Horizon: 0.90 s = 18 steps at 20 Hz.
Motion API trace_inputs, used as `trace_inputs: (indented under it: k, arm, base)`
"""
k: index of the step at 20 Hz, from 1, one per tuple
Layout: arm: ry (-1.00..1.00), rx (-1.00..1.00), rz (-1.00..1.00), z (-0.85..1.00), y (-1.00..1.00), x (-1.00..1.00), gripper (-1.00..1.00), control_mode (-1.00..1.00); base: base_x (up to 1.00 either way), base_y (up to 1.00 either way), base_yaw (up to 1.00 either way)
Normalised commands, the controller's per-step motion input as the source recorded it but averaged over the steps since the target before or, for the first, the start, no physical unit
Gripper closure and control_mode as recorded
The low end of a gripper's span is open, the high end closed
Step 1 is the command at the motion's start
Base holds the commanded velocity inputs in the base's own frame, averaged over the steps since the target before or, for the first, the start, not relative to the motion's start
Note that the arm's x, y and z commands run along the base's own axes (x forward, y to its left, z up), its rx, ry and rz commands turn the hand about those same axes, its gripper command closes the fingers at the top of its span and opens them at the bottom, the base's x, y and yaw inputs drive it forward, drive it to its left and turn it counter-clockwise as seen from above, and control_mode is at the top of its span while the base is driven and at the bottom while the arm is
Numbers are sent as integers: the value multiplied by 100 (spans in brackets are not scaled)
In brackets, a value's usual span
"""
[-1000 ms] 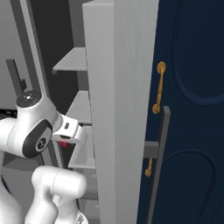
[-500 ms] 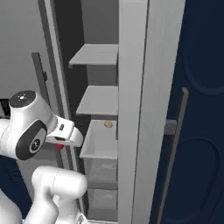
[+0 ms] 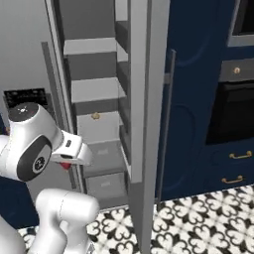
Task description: Take the strawberry from the fridge and place it on top of the pancake, located on the dining counter.
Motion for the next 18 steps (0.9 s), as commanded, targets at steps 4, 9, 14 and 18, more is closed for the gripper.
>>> trace_inputs:
  k: [4,9,14,18]
  arm:
    - [0,0,0,0,0,0,100,100]
    - [0,0,0,0,0,0,100,100]
    - [0,0,0,0,0,0,100,100]
    - [0,0,0,0,0,0,100,100]
  base:
    - [-58,0,-81]
    - [-2,-38,-87]
    - [0,-76,-81]
    - [3,-95,-74]
